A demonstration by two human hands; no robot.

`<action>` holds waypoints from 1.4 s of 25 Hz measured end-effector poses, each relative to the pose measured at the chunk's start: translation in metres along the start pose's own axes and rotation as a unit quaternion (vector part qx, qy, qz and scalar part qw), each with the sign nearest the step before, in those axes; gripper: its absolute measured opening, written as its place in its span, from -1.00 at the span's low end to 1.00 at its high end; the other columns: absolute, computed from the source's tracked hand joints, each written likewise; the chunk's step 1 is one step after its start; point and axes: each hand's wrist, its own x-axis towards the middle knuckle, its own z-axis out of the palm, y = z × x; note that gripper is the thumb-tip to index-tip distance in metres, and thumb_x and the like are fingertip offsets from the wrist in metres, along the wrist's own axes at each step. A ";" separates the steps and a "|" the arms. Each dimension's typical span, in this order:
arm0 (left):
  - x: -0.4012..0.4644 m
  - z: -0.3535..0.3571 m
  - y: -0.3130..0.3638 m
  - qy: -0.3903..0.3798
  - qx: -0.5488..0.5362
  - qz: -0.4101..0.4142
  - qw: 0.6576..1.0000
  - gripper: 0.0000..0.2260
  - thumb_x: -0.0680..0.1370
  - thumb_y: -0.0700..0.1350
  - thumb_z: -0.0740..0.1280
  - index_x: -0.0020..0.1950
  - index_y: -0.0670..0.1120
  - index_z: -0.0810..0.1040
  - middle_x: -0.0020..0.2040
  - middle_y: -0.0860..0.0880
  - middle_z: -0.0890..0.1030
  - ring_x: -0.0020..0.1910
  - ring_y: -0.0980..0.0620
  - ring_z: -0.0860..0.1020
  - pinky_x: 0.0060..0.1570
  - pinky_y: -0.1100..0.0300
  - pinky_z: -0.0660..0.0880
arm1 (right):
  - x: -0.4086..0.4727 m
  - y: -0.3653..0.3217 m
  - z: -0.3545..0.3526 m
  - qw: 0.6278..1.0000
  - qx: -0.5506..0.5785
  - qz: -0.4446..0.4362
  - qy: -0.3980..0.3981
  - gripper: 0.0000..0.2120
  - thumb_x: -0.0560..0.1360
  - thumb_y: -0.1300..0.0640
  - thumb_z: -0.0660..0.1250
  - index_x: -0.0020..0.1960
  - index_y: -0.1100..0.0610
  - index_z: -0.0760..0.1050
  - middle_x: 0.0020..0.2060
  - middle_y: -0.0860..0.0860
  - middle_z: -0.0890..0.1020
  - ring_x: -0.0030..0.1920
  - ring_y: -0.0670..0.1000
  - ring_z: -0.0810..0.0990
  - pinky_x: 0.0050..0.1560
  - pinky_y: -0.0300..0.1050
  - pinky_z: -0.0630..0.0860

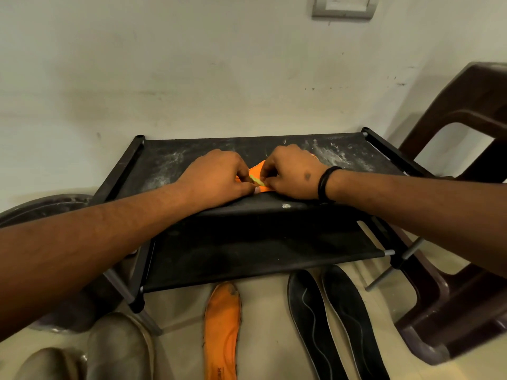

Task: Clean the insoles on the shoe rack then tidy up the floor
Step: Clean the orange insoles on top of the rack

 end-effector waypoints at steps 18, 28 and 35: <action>-0.003 -0.004 0.006 0.000 -0.011 0.001 1.000 -0.82 0.51 0.14 0.44 -0.04 0.08 0.76 0.13 0.13 0.68 0.06 0.12 0.61 0.08 0.02 0.56 | -0.005 0.041 -0.018 0.998 -0.040 0.053 -0.007 -0.84 0.51 0.11 0.35 0.02 0.02 0.69 0.01 -0.06 0.70 0.06 0.02 0.61 0.18 0.15 0.51; -0.003 -0.004 0.007 -0.002 -0.014 -0.002 1.000 -0.82 0.51 0.13 0.44 -0.05 0.08 0.75 0.09 0.14 0.69 0.03 0.15 0.61 0.07 0.03 0.57 | -0.011 0.049 -0.016 0.999 -0.026 0.025 -0.001 -0.83 0.52 0.11 0.35 0.05 0.04 0.68 0.01 -0.05 0.71 0.02 -0.01 0.63 0.18 0.11 0.54; -0.002 -0.004 0.007 0.001 -0.015 0.002 1.000 -0.83 0.51 0.13 0.44 -0.05 0.08 0.75 0.09 0.13 0.69 0.05 0.14 0.61 0.08 0.00 0.57 | -0.015 0.046 -0.017 1.000 0.024 -0.016 -0.011 -0.87 0.49 0.16 0.40 0.00 0.11 0.70 -0.06 -0.03 0.72 -0.09 -0.08 0.64 0.09 -0.06 0.58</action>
